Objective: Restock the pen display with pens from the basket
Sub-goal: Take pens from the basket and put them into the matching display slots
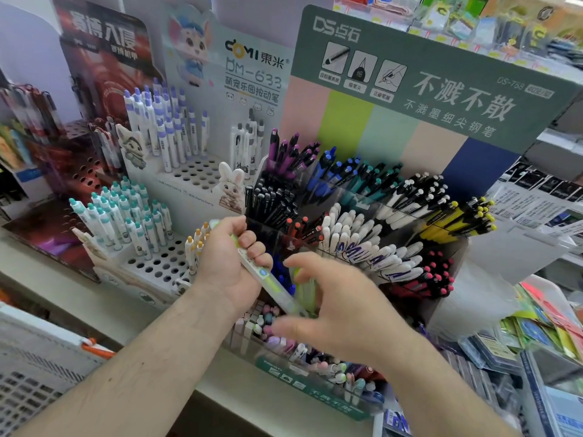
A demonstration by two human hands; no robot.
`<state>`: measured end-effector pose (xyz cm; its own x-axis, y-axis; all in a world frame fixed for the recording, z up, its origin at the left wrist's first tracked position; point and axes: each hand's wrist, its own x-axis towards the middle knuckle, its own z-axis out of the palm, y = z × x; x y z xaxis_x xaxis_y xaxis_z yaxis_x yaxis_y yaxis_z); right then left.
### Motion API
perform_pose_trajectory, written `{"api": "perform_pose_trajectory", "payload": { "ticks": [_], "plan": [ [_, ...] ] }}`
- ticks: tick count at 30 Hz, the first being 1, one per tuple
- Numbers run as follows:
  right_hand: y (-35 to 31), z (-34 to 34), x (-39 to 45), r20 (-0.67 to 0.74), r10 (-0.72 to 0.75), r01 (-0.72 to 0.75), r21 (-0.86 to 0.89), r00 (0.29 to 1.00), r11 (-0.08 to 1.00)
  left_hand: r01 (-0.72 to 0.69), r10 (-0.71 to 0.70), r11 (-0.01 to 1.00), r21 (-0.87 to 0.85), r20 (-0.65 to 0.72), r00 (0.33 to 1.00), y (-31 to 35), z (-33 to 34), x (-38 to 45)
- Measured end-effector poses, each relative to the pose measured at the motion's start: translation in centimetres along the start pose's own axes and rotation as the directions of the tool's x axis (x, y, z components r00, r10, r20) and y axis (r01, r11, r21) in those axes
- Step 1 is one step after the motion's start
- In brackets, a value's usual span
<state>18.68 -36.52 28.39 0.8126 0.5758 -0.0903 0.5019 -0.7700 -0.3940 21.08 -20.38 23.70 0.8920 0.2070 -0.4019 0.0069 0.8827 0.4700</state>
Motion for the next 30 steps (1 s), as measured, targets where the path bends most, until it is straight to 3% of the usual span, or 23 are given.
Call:
{"api": "perform_pose_trajectory", "payload": {
  "ticks": [2,5,7,10,12,14,16,18,20,24,27,30],
  "plan": [
    [0.4,1.2,-0.1,0.079,-0.019,0.023,-0.053,0.997,0.998,0.023,-0.026,0.998,-0.059,-0.041,0.999,-0.1,0.1,0.0],
    [1.8,2.6,0.1,-0.154,0.013,0.034,0.299,0.988,0.954,0.030,-0.037,0.995,-0.091,-0.070,0.997,-0.6,0.5,-0.1],
    [2.1,2.0,0.0,-0.269,0.133,0.039,0.552,0.954,0.833,-0.013,0.008,0.998,-0.066,-0.086,0.996,-0.7,0.3,-0.1],
    [2.6,0.1,-0.3,-0.342,0.254,0.077,0.718,0.905,0.692,-0.132,0.135,0.982,0.132,-0.014,0.991,-0.4,-0.6,-0.1],
    [3.2,-0.9,-0.4,-0.374,0.305,0.098,0.756,0.876,0.647,-0.240,0.209,0.899,0.367,0.122,0.970,-0.5,-1.3,-0.2],
    [3.7,-1.5,-0.4,-0.399,0.353,0.127,0.795,0.847,0.593,-0.358,0.262,0.733,0.578,0.245,0.933,-1.0,-1.8,-0.2],
    [4.0,-2.0,-0.3,-0.420,0.404,0.159,0.826,0.813,0.540,-0.428,0.276,0.600,0.676,0.327,0.904,-1.5,-2.2,-0.2],
    [4.1,-2.3,-0.1,-0.454,0.433,0.199,0.833,0.778,0.516,-0.416,0.228,0.563,0.714,0.350,0.909,-2.0,-2.5,-0.2],
    [4.0,-2.5,-0.1,-0.526,0.399,0.217,0.767,0.751,0.604,-0.377,0.159,0.543,0.751,0.349,0.924,-2.4,-2.6,-0.1],
    [4.0,-3.0,-0.3,-0.661,0.205,0.213,0.494,0.722,0.843,-0.379,0.104,0.365,0.851,0.367,0.924,-2.6,-3.0,-0.1],
    [4.6,-3.4,-0.3,-0.669,0.097,0.191,0.344,0.737,0.919,-0.416,0.198,0.274,0.867,0.372,0.907,-2.3,-3.3,-0.1],
    [5.3,-2.8,0.3,-0.598,0.013,0.167,0.244,0.801,0.955,-0.420,0.217,0.255,0.871,0.372,0.903,-2.4,-3.2,-0.2]
  ]
}}
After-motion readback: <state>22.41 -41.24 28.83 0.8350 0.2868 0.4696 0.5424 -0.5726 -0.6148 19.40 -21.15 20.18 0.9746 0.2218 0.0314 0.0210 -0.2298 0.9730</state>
